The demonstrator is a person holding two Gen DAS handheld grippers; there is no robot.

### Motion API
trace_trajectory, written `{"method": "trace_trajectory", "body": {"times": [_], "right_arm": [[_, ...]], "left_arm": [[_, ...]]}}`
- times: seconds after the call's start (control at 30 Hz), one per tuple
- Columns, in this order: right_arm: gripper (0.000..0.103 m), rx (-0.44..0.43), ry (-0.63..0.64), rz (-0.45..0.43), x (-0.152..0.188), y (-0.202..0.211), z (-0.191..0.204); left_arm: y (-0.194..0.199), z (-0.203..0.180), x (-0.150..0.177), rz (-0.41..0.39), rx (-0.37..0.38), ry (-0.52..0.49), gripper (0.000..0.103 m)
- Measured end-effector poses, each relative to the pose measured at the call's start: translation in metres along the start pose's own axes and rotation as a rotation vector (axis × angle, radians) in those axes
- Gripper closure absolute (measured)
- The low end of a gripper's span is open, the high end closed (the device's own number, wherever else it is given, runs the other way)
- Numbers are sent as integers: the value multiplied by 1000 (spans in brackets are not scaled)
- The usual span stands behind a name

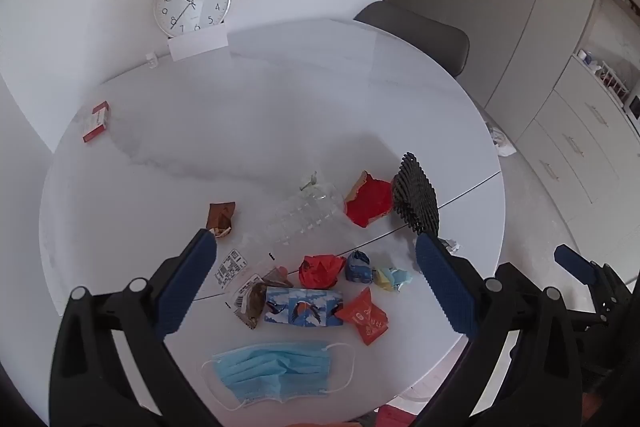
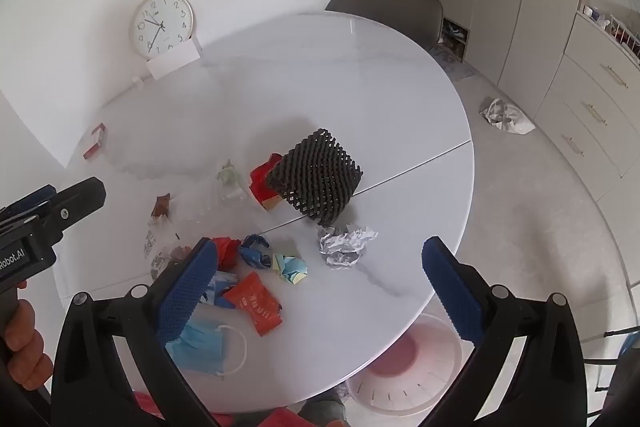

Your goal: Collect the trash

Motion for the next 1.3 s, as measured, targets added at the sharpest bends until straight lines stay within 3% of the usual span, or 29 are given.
{"method": "trace_trajectory", "body": {"times": [0.27,0.4,1.3], "right_arm": [[2,56,19,-1,3,-2,17],[2,63,22,-5,5,-3,20],[2,70,17,-2,9,-7,20]], "left_arm": [[3,-9,-2,10,-4,30,8],[-7,3,5,3,36,4,8],[-12,9,6,15,32,-5,8]]}}
Point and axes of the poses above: each gripper's, at about its wrist camera, not at the fingertips, and y roughly against the way its jaws point, z to its left, x to its underside, the point moved 1 cm from there along -y, roughly the way its jaws point, and after that the axes turned 14 degrees about -y, right-handed, at the moved point
